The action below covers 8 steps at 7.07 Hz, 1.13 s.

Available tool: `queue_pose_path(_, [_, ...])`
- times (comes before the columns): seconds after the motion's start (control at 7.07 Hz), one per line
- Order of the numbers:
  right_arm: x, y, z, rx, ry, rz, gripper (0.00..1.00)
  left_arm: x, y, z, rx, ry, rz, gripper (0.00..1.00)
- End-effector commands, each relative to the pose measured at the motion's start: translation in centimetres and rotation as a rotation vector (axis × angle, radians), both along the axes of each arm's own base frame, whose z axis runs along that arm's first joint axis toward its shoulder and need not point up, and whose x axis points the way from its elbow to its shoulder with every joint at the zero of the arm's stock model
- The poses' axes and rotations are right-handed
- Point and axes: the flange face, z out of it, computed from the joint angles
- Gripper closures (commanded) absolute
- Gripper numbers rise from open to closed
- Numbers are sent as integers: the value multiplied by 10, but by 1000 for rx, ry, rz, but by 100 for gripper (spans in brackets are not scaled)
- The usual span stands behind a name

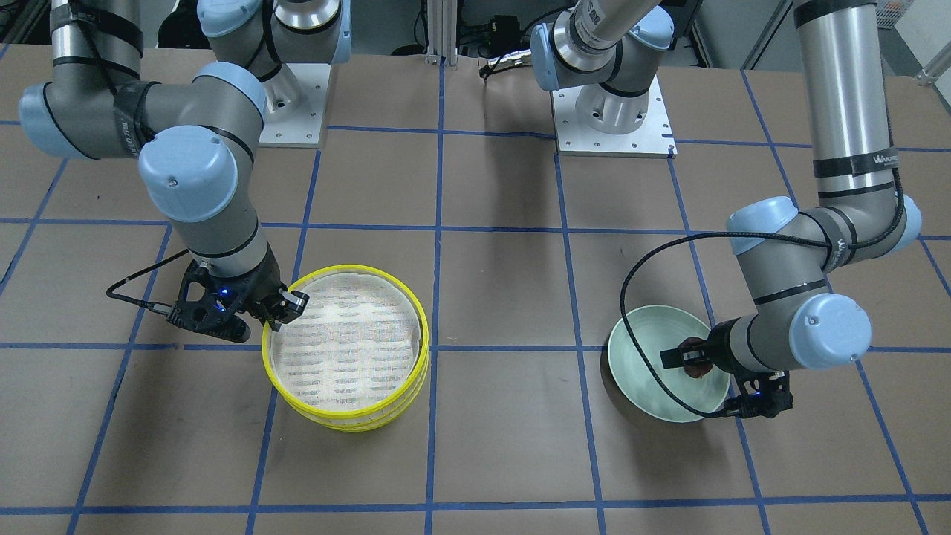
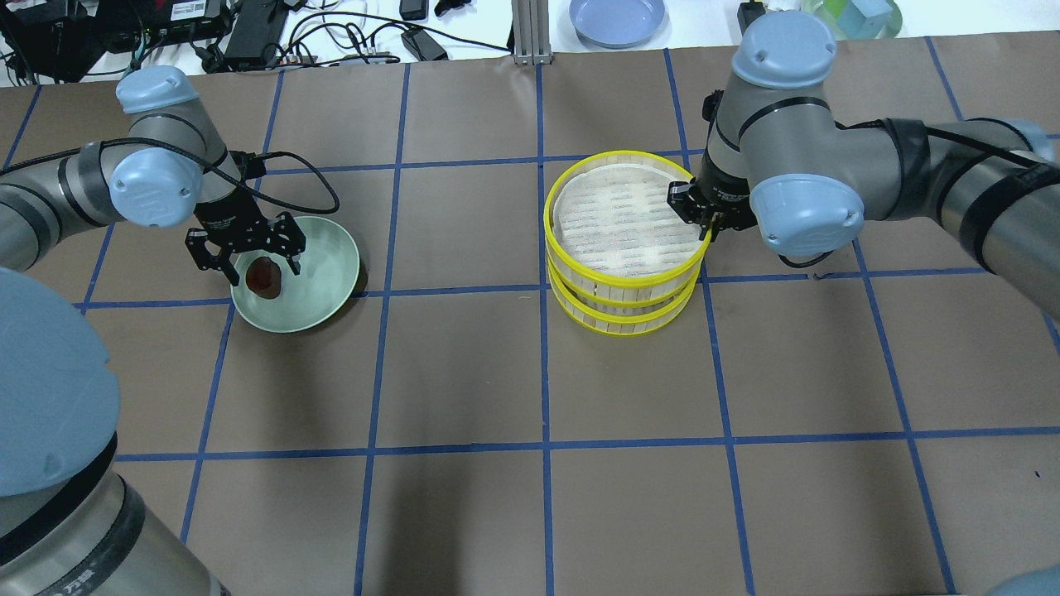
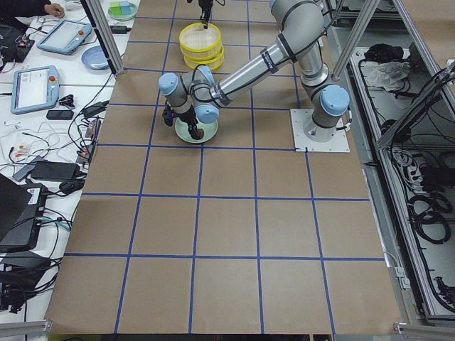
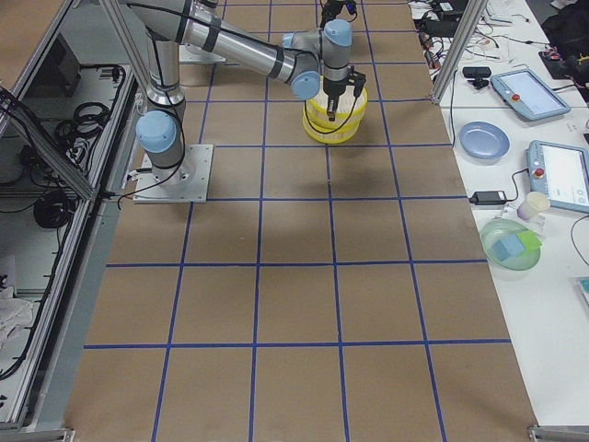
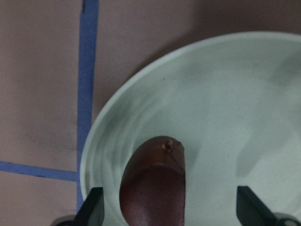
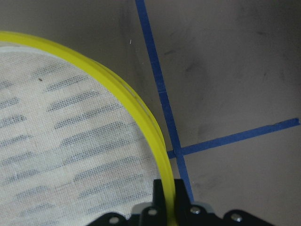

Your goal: Stack buns with steamer

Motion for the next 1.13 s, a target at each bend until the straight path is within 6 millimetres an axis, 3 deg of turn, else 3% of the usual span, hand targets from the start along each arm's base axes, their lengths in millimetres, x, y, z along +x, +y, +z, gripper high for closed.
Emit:
queue_pose_path(0.0, [0,3,-9,23,3,3,100,0,0,-8,12,6,-2,21])
queue_pose_path(0.14, [0,3,-8,24,4,1,100,0,0,-8,12,6,-2,39])
queue_pose_path(0.28, [-1,3,-8,23,6,-2,98,-1,0,-8,12,7,0,67])
queue_pose_path(0.42, [-1,3,-8,23,7,0,85,-1,0,-8,11,10,0,100])
queue_pose_path(0.85, [-1,4,-9,26,8,-10,0,-20,-9,35,-100,122,39,100])
queue_pose_path(0.99, [-1,5,-7,41,7,-9,0,-31,-7,52,-124,116,46,100])
